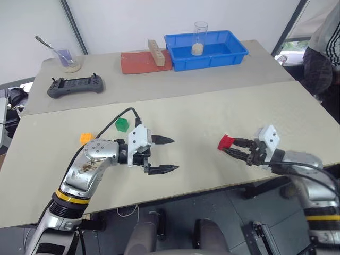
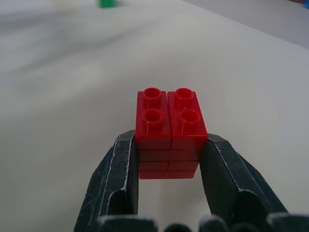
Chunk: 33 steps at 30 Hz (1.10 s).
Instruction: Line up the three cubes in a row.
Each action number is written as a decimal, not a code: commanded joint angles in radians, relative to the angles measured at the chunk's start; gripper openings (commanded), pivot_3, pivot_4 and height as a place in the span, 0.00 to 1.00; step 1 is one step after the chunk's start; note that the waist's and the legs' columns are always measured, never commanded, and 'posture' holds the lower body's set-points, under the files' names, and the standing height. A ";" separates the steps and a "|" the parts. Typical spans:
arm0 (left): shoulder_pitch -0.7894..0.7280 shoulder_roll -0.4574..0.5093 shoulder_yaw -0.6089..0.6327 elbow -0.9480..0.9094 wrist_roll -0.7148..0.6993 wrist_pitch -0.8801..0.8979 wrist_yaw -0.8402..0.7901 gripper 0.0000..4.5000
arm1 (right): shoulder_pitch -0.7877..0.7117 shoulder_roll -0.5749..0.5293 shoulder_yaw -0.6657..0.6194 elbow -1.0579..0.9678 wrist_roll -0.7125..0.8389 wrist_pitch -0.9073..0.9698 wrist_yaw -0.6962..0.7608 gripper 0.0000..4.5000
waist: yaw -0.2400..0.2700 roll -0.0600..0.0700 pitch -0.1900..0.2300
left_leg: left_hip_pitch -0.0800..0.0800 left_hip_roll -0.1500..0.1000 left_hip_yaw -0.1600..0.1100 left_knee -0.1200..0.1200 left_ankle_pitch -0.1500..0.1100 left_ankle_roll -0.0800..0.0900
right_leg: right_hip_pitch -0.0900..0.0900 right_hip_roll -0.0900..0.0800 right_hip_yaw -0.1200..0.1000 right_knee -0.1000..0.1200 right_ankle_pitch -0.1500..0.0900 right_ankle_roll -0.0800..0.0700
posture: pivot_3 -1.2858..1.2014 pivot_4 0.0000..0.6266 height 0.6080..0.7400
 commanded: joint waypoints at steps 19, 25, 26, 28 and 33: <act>0.138 0.086 0.044 -0.188 -0.063 0.018 0.000 1.00 | -0.316 0.026 0.185 0.627 -0.175 -0.474 0.391 0.61 | 0.005 0.000 0.000 | 0.000 -0.002 0.000 0.000 -0.001 0.000 | 0.000 -0.002 0.001 0.000 0.001 0.002 | 0.52 0.24 1.00; 0.135 0.075 0.031 -0.186 -0.062 0.026 0.013 1.00 | -0.372 0.016 0.175 0.709 -0.201 -0.508 0.386 1.00 | 0.002 0.000 0.000 | 0.000 -0.002 0.001 0.000 -0.001 0.000 | -0.001 -0.002 0.002 0.001 0.001 0.002 | 0.52 0.24 1.00; 0.134 0.073 0.029 -0.182 -0.060 0.024 0.013 1.00 | -0.377 0.011 0.171 0.709 -0.200 -0.501 0.385 1.00 | 0.003 0.000 0.000 | 0.000 -0.002 0.001 0.000 -0.001 0.000 | -0.001 -0.002 0.002 0.001 0.001 0.002 | 0.52 0.24 1.00; 0.128 0.068 0.026 -0.171 -0.057 0.022 0.012 1.00 | -0.384 0.002 0.162 0.707 -0.196 -0.486 0.383 1.00 | 0.002 0.000 0.000 | 0.000 -0.002 0.001 0.000 -0.001 0.000 | -0.001 -0.002 0.002 0.001 0.001 0.002 | 0.52 0.24 1.00; 0.107 0.051 0.047 -0.127 -0.039 0.017 0.045 1.00 | -0.350 -0.052 0.138 0.632 -0.170 -0.430 0.387 1.00 | 0.004 0.000 0.000 | 0.000 -0.003 0.001 0.000 -0.001 0.000 | -0.001 -0.003 0.002 0.001 0.001 0.002 | 0.52 0.24 1.00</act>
